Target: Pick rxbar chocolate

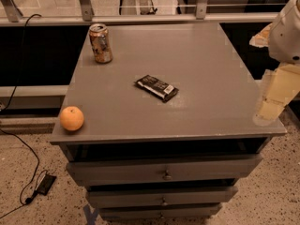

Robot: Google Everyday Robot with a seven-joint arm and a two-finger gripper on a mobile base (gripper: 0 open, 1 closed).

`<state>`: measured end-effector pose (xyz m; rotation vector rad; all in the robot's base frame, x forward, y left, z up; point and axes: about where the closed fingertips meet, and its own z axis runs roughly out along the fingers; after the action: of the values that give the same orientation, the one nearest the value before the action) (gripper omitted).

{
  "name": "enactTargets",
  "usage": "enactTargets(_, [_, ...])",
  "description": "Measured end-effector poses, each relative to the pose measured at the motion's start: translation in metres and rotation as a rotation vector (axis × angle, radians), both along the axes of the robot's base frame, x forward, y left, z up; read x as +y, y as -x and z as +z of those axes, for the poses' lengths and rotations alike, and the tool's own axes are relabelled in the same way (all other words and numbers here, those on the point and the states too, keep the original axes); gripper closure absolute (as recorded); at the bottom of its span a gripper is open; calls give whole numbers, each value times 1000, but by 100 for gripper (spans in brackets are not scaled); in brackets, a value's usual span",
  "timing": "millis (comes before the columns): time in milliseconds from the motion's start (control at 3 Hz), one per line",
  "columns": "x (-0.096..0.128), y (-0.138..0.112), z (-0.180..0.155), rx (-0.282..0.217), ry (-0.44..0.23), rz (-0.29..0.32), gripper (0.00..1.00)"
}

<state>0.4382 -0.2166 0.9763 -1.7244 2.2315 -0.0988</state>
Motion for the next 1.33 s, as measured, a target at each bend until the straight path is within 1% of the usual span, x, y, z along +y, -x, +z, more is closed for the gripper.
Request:
enactTargets(333, [0, 0, 0, 0, 0, 0, 0])
enactTargets(667, [16, -39, 0, -36, -103, -3, 0])
enactTargets(1000, [47, -97, -9, -36, -236, -4, 0])
enactTargets(1333, [89, -144, -30, -1, -328, -22, 0])
